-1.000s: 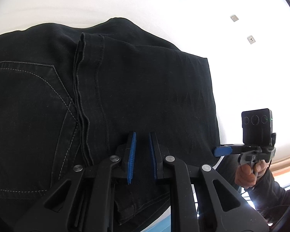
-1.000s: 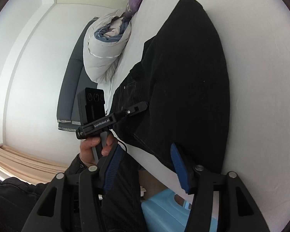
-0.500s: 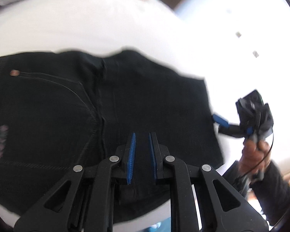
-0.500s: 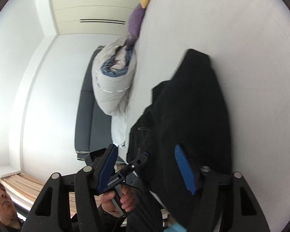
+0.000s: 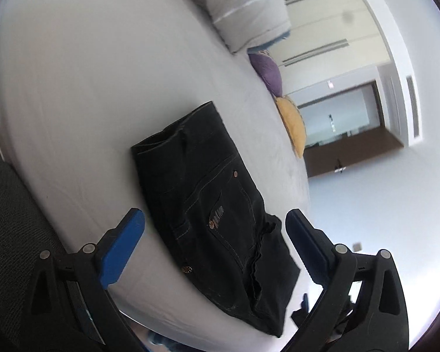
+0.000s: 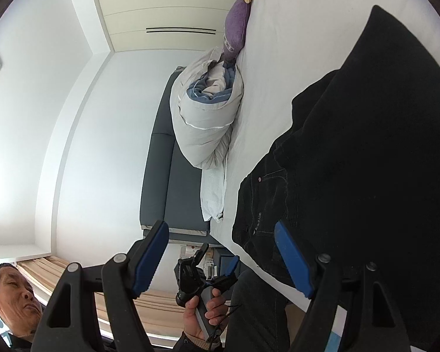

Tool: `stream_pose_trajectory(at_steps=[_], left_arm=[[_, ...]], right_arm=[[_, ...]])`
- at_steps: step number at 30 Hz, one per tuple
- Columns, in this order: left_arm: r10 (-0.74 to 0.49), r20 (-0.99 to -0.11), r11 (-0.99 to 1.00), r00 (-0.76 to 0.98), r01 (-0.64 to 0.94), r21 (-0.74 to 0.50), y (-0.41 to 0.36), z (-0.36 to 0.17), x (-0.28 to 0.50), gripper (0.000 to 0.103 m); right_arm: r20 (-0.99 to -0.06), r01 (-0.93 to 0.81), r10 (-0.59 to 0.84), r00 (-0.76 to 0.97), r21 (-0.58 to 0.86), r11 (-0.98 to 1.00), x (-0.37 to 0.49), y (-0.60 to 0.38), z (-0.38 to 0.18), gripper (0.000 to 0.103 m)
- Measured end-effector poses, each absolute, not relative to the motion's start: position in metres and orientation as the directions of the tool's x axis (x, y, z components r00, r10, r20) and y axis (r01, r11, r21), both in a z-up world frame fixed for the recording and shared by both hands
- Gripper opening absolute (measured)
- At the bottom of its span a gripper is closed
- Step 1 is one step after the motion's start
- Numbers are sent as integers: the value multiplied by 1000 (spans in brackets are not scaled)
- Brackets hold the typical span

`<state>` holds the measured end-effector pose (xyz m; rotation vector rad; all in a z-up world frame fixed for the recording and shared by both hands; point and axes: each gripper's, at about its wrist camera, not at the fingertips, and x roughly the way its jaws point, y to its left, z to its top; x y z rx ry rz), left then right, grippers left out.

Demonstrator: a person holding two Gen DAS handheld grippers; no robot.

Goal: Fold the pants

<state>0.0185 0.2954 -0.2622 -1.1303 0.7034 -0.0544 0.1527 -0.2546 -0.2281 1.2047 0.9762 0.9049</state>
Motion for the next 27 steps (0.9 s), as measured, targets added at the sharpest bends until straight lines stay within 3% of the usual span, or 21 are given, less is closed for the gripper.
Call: stream_pose_trajectory(at_steps=[7,11,14,16,18,20,24,27], left_arm=[[-408,-432,336,804,-308,-890,310,-295,27,96],[-416,-406,253,814,-325,-911,317,-320,33,80],[-411,-400,230,819,-331,-915,318,-325,34,79],[-408,-401,225,820,-336,-915,313,-329,34,73],[-412,-409,213,814,-351,-912,313,-335,33,48],[-418,-425,206,803,-372,-905,314,-340,32,33],[-420,-427,189,801,-383,-904,313,-343,31,31],[-421,-435,218,796,-377,-900,311,-337,32,23]], right_arm=[[-130,-64,942,309,986,157,149,-241,-219,78],[-134,-63,941,311,985,161,146,-240,-219,78],[-137,-67,941,310,984,165,147,-238,-219,78],[-139,-64,940,313,984,167,148,-238,-219,78],[-140,-65,938,317,983,169,150,-238,-218,78],[-148,-69,938,314,982,177,153,-237,-218,78],[-173,-72,939,298,976,203,160,-232,-218,78],[-198,-64,935,294,972,226,167,-225,-221,78]])
